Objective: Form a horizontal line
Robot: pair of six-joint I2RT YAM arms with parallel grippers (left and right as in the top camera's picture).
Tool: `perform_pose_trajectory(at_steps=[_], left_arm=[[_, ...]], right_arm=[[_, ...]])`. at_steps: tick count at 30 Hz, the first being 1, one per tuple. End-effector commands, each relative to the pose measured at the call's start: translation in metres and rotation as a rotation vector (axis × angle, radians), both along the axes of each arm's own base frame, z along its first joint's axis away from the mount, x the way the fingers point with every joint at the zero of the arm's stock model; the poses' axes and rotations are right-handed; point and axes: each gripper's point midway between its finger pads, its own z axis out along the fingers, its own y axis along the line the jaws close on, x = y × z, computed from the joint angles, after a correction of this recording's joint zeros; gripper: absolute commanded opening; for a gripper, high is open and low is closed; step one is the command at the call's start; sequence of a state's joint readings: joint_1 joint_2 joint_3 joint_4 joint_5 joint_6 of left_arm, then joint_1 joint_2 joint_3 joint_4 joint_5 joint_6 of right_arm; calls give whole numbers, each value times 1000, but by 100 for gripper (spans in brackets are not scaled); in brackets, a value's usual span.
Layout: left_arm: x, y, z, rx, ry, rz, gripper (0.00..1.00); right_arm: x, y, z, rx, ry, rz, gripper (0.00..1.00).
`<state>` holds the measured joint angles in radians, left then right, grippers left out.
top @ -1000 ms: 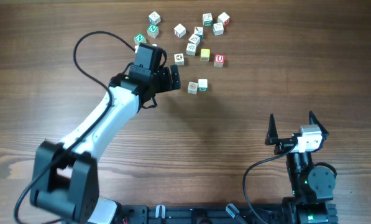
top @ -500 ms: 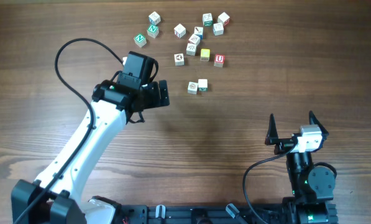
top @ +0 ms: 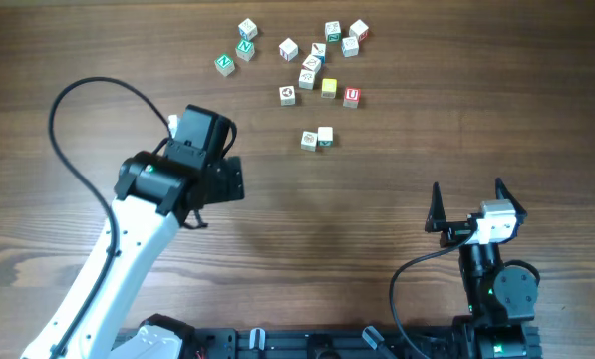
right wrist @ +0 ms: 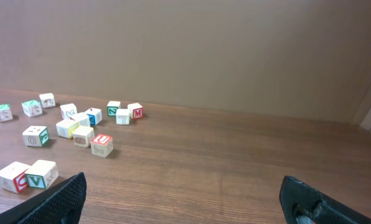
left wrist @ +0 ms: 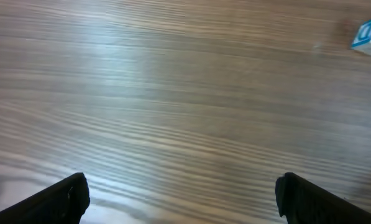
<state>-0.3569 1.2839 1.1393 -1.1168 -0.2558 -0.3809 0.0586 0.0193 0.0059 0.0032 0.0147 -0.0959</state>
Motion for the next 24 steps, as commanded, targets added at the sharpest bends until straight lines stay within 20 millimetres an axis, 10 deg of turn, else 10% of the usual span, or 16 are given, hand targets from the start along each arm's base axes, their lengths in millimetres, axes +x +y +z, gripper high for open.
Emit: perform_pose_trajectory(at_steps=[1,8,14,24], left_arm=[[-8,15,7,54,-10,21,100],[-32,24,1,93,89,18,100],[-47,30,-2,119,155,12,100],[-56,35,-2,143,191,15,100]], right_arm=[[0,5,5,3,-20,27,100],[-3,26,1,445,47,147,100],[-5,36,2,1187,170,180,100],[-16,66,4,999,231,357,100]])
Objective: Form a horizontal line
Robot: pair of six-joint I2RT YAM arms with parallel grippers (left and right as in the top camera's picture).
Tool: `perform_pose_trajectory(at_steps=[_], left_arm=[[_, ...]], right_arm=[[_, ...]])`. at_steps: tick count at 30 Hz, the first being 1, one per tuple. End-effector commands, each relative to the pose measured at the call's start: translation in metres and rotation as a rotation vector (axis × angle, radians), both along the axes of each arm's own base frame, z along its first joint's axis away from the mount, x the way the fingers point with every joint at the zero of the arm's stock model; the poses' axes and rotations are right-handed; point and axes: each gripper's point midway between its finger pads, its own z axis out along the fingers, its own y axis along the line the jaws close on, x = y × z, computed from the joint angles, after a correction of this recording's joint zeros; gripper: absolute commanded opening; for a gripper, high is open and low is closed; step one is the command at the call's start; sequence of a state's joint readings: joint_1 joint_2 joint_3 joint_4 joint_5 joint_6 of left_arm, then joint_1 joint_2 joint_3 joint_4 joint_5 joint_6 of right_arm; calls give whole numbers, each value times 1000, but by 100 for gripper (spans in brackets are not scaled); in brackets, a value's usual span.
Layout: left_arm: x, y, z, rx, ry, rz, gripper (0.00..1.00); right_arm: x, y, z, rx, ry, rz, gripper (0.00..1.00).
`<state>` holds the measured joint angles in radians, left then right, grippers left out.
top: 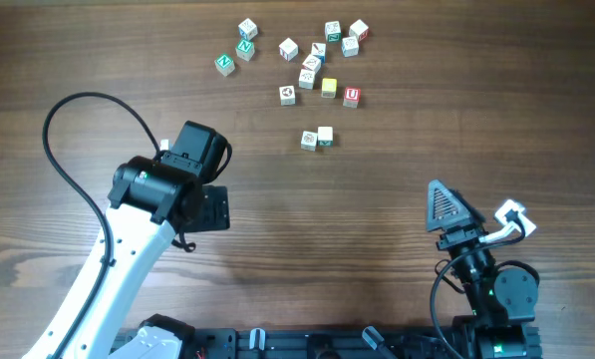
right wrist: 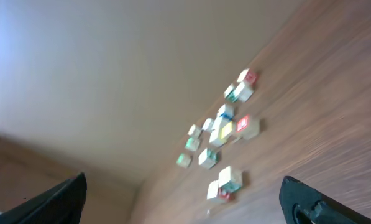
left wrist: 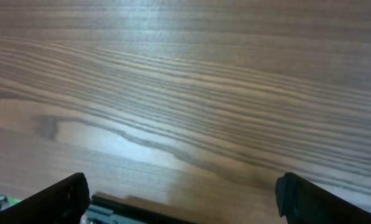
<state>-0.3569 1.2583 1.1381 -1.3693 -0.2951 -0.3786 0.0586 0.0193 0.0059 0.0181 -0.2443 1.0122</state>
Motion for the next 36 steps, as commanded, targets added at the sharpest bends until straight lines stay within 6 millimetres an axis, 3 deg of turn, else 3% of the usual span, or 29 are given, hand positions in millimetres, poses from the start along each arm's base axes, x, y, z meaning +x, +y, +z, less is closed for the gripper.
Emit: perform_pose_trajectory(at_steps=[1,9,16,22,29,36], left_arm=[[-1,9,3,39,-11,7,100],[-3,31,8,108,-49,149,100],[-5,34,10,83,-61,177,100],[-10,34,21,55,-111,179,100],[-15,36,33,28,-180,182,100],[-18,37,40,13,-218,183,100]], right_arm=[[-9,25,-2,-83,-24,152,100],[-1,30,-31,-122,139,195,100],[11,38,-27,-240,232,271,100],[27,33,-27,-360,379,285,100],[43,23,-14,-418,528,266,100],[57,25,19,-469,475,285,100]])
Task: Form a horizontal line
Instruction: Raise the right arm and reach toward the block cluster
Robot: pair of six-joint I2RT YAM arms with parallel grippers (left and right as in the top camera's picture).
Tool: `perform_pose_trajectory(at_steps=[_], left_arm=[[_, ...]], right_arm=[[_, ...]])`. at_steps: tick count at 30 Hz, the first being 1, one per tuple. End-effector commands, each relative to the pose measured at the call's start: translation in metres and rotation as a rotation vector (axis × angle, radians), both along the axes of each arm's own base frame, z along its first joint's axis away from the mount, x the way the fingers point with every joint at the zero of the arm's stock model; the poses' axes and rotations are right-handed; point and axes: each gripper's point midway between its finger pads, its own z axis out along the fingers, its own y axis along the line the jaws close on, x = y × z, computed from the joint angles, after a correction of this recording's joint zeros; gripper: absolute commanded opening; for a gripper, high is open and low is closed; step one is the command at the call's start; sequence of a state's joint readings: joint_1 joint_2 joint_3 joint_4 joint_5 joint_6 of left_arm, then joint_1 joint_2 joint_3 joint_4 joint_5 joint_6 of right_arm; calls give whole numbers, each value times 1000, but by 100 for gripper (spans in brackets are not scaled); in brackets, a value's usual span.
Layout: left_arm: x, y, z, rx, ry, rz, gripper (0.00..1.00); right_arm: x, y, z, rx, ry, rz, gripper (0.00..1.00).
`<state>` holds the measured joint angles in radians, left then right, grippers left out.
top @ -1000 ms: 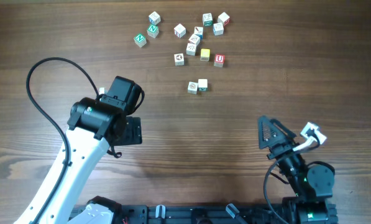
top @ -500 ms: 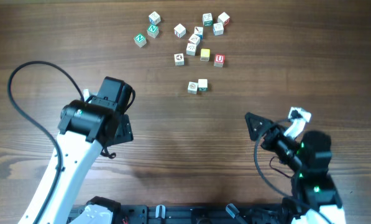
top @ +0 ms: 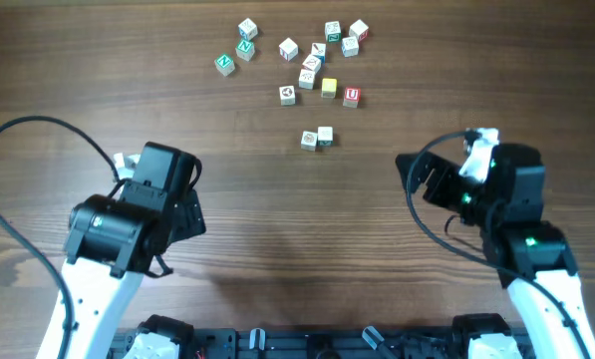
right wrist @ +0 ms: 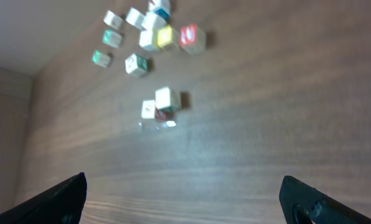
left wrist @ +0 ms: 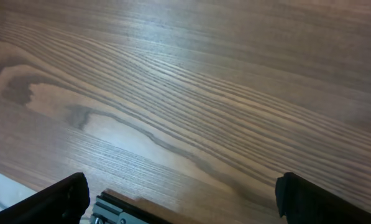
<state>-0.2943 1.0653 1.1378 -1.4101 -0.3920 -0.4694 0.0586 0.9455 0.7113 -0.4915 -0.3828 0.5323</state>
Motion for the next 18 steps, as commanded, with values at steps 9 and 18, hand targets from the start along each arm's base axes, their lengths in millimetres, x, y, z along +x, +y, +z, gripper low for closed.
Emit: perform_pose_trajectory(at_steps=[9,18], left_arm=[[-2,2,2,-7,-20,20,100],[-2,2,2,-8,-20,20,100]], right_arm=[[27,-4,12,-19,-54,-35,100],[80,16,-32,-51,35,31,100]])
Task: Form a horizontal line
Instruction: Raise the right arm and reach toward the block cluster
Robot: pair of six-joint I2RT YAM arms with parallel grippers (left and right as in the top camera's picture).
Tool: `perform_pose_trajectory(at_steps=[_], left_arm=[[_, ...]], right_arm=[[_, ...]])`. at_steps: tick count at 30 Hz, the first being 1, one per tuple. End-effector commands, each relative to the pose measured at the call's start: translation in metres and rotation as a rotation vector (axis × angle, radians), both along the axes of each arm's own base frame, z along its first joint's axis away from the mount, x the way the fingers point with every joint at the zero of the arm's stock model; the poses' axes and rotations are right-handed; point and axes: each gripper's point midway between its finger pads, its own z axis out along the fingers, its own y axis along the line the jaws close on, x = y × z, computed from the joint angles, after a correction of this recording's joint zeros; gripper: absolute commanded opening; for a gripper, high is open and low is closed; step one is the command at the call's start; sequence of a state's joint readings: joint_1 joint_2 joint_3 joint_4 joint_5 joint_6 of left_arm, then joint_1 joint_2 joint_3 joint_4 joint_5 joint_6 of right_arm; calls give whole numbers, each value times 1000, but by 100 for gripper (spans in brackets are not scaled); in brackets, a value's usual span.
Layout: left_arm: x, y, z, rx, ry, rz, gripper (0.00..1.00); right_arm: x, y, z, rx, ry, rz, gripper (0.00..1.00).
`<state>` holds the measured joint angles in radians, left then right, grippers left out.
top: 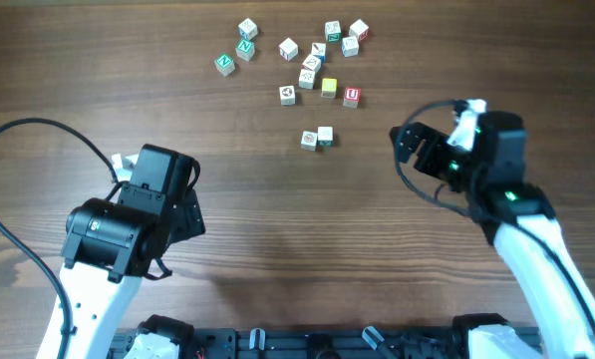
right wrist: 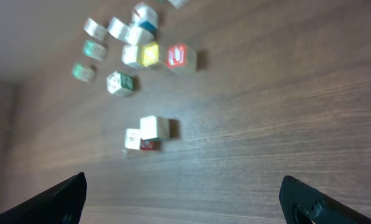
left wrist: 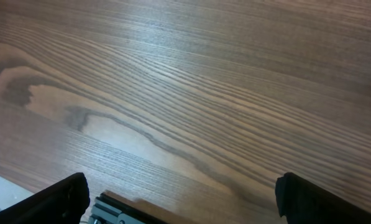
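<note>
Several small lettered blocks lie scattered at the far middle of the wooden table (top: 277,219). A red U block (top: 351,96) and a yellow block (top: 329,87) sit at the cluster's near side. Two touching blocks (top: 317,138) lie apart, nearer me; the right wrist view shows the pair (right wrist: 149,132) and the red U block (right wrist: 180,57). My right gripper (top: 405,150) hovers open and empty to the right of the pair, its fingertips wide apart (right wrist: 184,196). My left gripper (top: 184,214) is open and empty at the near left (left wrist: 182,196), over bare wood.
A black cable (top: 18,140) loops from the left arm over the table's left side. The table's near edge and a black mounting rail (left wrist: 120,208) show under the left gripper. Green N blocks (top: 224,64) lie at the cluster's left end.
My right gripper has moved a little farther out and toward the blocks, which now look larger in its view. The left arm has not moved. No block has shifted.
At first my left arm reached over the table's middle and my right gripper rested at the near edge, facing the far wall. Then the left arm had drawn back and the right wrist was tilted. Later the right arm was out over the table's right side, now closer to the blocks.
</note>
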<state>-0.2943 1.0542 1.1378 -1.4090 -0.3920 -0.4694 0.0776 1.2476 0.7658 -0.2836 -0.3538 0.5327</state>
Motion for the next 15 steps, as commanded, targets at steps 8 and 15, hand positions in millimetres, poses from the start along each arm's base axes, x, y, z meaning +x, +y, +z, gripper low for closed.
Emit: perform_pose_trajectory(at_steps=[8,15], left_arm=[[-1,2,0,-4,-8,20,100],[-1,2,0,-4,-8,20,100]], right_arm=[[76,23,-22,-207,51,31,100],[117,44,-40,-357,16,1,100]])
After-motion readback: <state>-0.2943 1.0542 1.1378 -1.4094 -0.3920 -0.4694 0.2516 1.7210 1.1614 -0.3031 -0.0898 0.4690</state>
